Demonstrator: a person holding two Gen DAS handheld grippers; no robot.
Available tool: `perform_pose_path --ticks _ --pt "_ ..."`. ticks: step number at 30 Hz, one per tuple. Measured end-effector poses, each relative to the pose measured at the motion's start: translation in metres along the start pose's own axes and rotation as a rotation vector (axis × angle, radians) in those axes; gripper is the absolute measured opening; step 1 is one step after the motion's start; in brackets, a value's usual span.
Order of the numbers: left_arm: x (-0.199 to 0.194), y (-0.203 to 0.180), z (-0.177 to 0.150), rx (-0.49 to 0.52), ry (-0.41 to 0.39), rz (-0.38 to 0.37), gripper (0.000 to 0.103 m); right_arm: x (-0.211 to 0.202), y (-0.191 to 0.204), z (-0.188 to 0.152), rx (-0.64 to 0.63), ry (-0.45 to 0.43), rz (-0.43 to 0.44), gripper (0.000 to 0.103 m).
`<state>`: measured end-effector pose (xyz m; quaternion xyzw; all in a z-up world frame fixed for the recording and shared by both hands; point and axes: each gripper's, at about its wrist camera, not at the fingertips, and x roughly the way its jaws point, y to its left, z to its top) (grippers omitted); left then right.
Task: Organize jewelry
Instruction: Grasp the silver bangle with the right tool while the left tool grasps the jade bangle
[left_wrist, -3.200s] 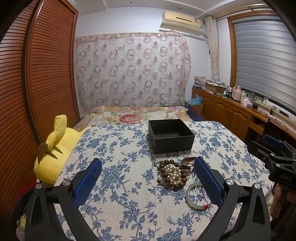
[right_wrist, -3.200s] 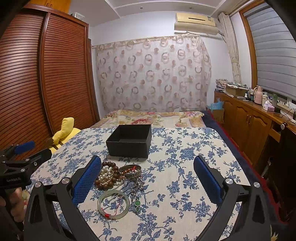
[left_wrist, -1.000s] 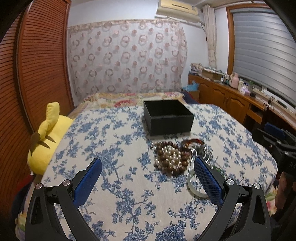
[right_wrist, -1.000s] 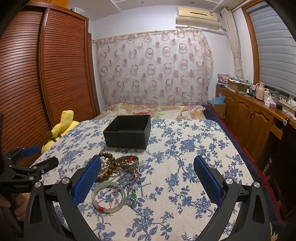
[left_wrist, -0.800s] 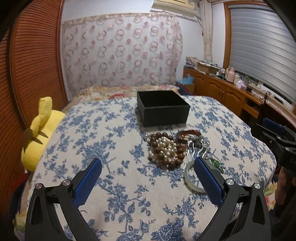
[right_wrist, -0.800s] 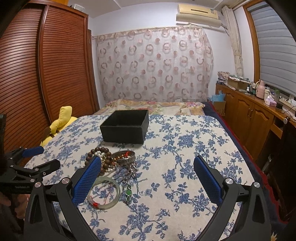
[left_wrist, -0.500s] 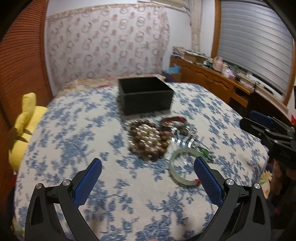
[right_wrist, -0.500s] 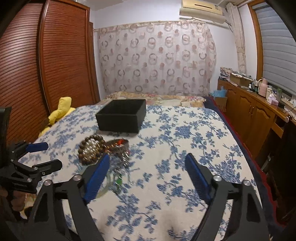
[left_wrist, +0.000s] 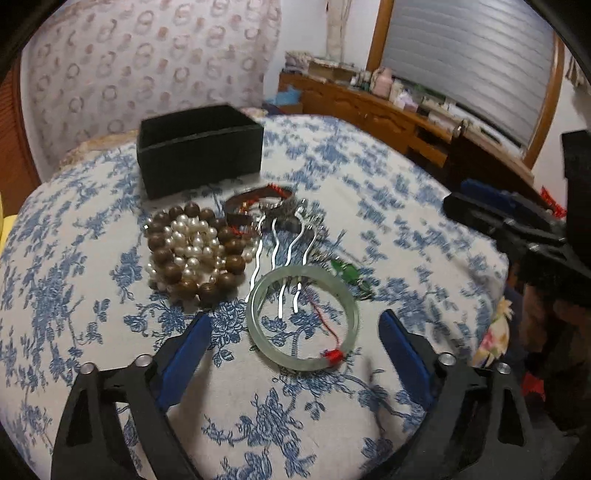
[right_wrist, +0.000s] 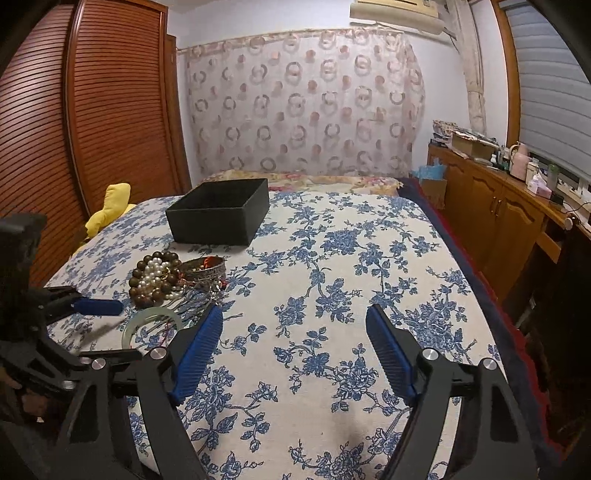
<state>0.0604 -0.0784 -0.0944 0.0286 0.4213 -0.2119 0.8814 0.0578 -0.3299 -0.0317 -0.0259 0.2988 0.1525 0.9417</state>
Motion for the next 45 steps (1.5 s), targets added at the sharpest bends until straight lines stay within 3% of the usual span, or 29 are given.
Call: perform_pose_path --ticks 8,11,27,42,44,45 --pt "0.015 -0.011 0.004 0.068 0.022 0.036 0.083 0.016 0.003 0.001 -0.023 0.032 0.025 0.082" --pt "0.015 -0.012 0.004 0.085 0.006 0.063 0.069 0.024 0.005 0.004 -0.037 0.048 0.04 0.082" --pt "-0.022 0.036 0.003 -0.05 -0.111 0.04 0.068 0.104 0.05 0.042 -0.159 0.19 0.279 0.073" --pt "-0.033 0.058 -0.002 -0.106 -0.136 0.056 0.068 0.147 0.081 0.052 -0.226 0.301 0.344 0.072" --pt "-0.032 0.059 -0.002 -0.107 -0.136 0.056 0.068 0.15 0.081 0.053 -0.214 0.304 0.348 0.069" --pt "-0.033 0.059 -0.003 -0.108 -0.137 0.056 0.068 0.151 0.08 0.054 -0.201 0.308 0.361 0.062"
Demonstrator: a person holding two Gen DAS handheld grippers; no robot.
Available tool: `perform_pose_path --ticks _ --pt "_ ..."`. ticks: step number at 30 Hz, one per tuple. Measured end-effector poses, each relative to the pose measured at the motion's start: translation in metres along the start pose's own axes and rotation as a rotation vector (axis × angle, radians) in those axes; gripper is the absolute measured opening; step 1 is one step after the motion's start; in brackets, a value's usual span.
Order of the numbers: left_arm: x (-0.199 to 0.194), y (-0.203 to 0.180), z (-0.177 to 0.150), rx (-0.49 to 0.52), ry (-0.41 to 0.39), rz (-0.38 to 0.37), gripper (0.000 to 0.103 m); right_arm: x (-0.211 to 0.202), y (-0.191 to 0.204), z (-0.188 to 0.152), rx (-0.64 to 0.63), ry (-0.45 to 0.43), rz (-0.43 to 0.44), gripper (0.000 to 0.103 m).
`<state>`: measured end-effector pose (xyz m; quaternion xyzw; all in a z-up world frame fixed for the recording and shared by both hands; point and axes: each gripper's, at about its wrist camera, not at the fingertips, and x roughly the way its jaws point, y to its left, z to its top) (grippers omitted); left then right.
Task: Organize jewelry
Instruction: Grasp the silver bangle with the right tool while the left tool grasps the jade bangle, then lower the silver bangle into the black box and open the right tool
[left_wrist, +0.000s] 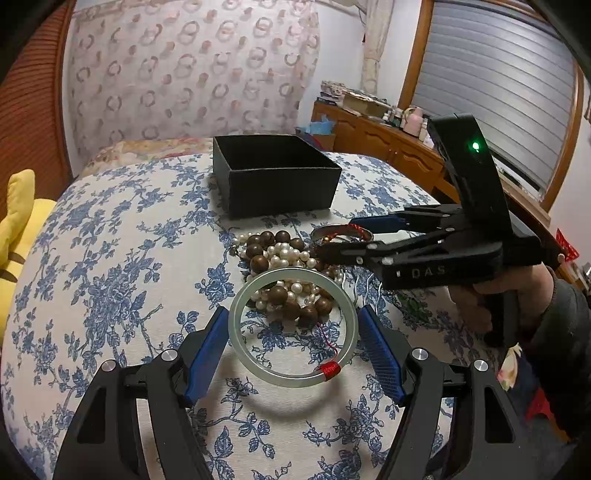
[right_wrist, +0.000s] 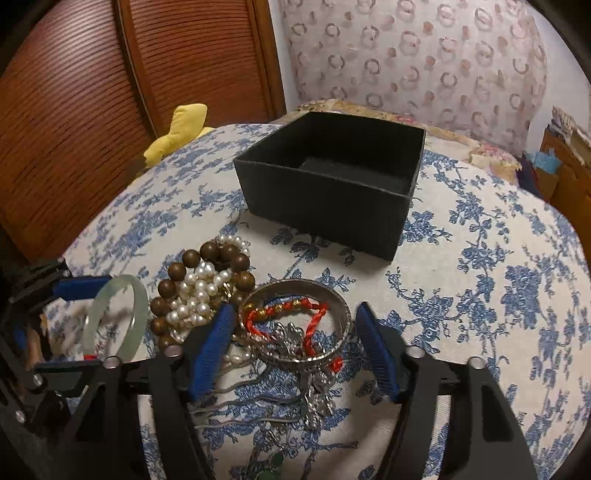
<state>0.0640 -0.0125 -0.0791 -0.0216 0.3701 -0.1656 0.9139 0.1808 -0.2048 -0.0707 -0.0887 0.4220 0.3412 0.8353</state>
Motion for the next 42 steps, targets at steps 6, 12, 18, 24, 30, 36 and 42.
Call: perform_pose_path --ticks 6,12,18,24,30,36,42 --pt "-0.002 0.003 0.003 -0.005 -0.007 0.003 0.068 -0.004 0.001 0.0 -0.019 -0.012 -0.009 0.062" --pt "-0.005 0.008 0.013 -0.007 -0.031 0.006 0.068 -0.031 0.0 0.008 -0.037 -0.12 -0.015 0.062" --pt "-0.003 0.013 0.032 0.005 -0.058 0.021 0.068 -0.041 -0.013 0.037 -0.046 -0.182 -0.068 0.062" --pt "0.005 0.026 0.059 -0.003 -0.077 0.04 0.068 -0.025 -0.023 0.069 -0.057 -0.192 -0.095 0.062" --pt "0.017 0.039 0.083 -0.002 -0.077 0.07 0.068 0.004 -0.025 0.091 -0.085 -0.149 -0.136 0.062" --pt "0.029 0.047 0.104 0.003 -0.081 0.1 0.068 0.023 -0.035 0.101 -0.053 -0.111 -0.127 0.064" --pt "0.042 0.048 0.118 0.01 -0.076 0.104 0.068 0.001 -0.05 0.101 -0.001 -0.163 -0.106 0.072"
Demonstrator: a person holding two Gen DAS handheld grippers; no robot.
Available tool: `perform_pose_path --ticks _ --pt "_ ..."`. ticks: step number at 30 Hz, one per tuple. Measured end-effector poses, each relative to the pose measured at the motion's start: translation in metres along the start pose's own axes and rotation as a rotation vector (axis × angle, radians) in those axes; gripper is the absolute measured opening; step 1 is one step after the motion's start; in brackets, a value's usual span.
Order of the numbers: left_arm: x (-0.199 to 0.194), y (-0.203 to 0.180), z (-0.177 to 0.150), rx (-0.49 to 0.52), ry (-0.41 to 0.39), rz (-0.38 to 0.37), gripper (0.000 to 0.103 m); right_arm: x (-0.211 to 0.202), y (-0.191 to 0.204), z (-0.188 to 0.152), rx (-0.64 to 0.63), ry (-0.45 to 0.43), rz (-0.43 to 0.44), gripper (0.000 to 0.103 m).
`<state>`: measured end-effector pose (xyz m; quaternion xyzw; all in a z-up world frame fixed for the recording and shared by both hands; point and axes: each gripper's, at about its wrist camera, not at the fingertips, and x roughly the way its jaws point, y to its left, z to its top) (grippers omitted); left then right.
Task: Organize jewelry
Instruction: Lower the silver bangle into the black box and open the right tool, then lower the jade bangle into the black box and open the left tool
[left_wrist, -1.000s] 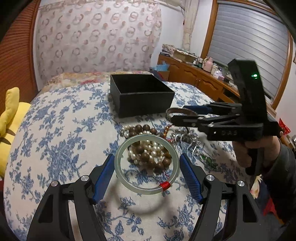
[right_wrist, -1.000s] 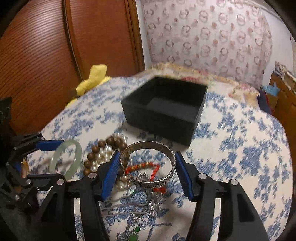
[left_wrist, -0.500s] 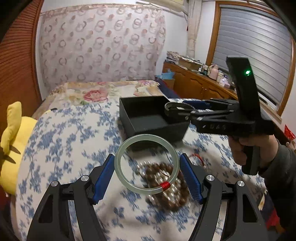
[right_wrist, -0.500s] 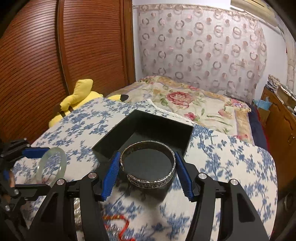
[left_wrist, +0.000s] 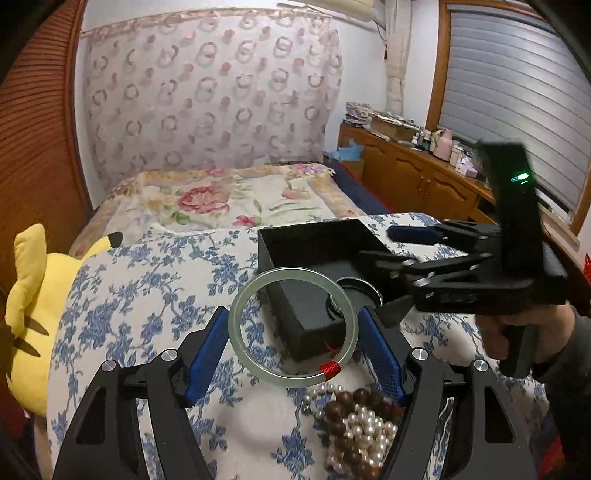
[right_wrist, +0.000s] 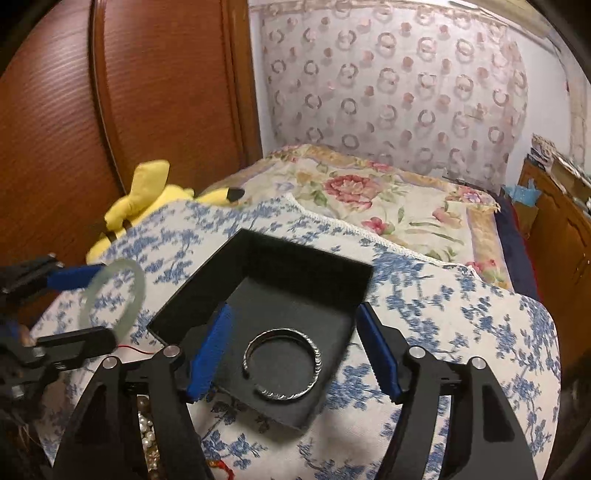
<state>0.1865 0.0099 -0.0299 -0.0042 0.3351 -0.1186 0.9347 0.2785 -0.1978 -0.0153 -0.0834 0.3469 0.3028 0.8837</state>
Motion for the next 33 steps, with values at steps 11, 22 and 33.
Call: perform_pose_path --ticks 11,22,33 --pt "0.041 -0.02 0.022 0.037 0.045 -0.004 0.068 -0.034 -0.035 -0.015 0.077 -0.04 -0.036 0.072" --pt "0.072 -0.04 0.023 0.09 0.108 0.024 0.069 -0.045 -0.037 -0.03 0.086 -0.054 -0.026 0.072" --pt "0.044 -0.036 0.026 0.084 0.04 0.016 0.073 -0.059 -0.039 -0.046 0.09 -0.06 -0.038 0.072"
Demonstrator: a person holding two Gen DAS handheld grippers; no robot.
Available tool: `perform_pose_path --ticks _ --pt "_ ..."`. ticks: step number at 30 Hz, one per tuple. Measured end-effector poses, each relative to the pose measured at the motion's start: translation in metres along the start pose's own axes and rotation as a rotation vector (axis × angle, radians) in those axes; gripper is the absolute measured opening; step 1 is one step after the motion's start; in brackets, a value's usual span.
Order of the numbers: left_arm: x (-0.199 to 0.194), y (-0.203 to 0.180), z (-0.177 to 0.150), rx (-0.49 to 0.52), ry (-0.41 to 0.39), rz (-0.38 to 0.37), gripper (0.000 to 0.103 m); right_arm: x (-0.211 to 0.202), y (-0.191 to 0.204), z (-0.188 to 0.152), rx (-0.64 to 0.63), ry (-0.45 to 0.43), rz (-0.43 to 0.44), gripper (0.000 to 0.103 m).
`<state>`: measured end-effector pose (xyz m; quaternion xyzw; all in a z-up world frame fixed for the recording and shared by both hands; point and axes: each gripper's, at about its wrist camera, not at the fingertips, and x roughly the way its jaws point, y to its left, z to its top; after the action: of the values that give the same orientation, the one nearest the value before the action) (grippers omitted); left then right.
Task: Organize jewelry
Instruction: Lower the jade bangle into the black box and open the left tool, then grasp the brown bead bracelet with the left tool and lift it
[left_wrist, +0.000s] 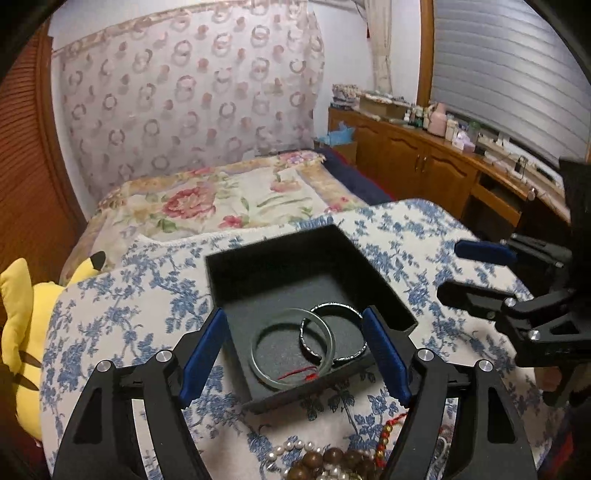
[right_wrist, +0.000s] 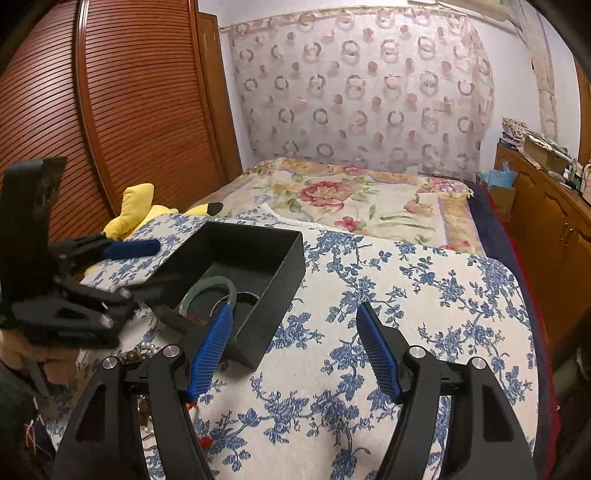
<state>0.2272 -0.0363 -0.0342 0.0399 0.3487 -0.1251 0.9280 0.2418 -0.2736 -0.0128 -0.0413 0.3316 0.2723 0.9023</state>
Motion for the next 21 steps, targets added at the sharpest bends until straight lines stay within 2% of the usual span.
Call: perform_pose_path --ticks 3,9,19,21 --pt "-0.02 0.009 -0.003 -0.013 -0.036 0.002 0.08 -0.01 0.001 -0.006 0.013 -0.007 0.008 0.072" --pt "-0.052 0.021 -0.024 -0.035 -0.059 0.001 0.081 -0.029 0.017 -0.027 0.009 -0.01 0.03 0.072" --pt "-0.07 0.029 -0.082 -0.107 0.005 -0.035 0.081 -0.042 0.058 -0.077 -0.039 0.055 0.025 0.072" --pt "-0.071 0.027 -0.091 -0.11 0.015 -0.039 0.077 -0.044 0.064 -0.085 -0.046 0.065 0.026 0.072"
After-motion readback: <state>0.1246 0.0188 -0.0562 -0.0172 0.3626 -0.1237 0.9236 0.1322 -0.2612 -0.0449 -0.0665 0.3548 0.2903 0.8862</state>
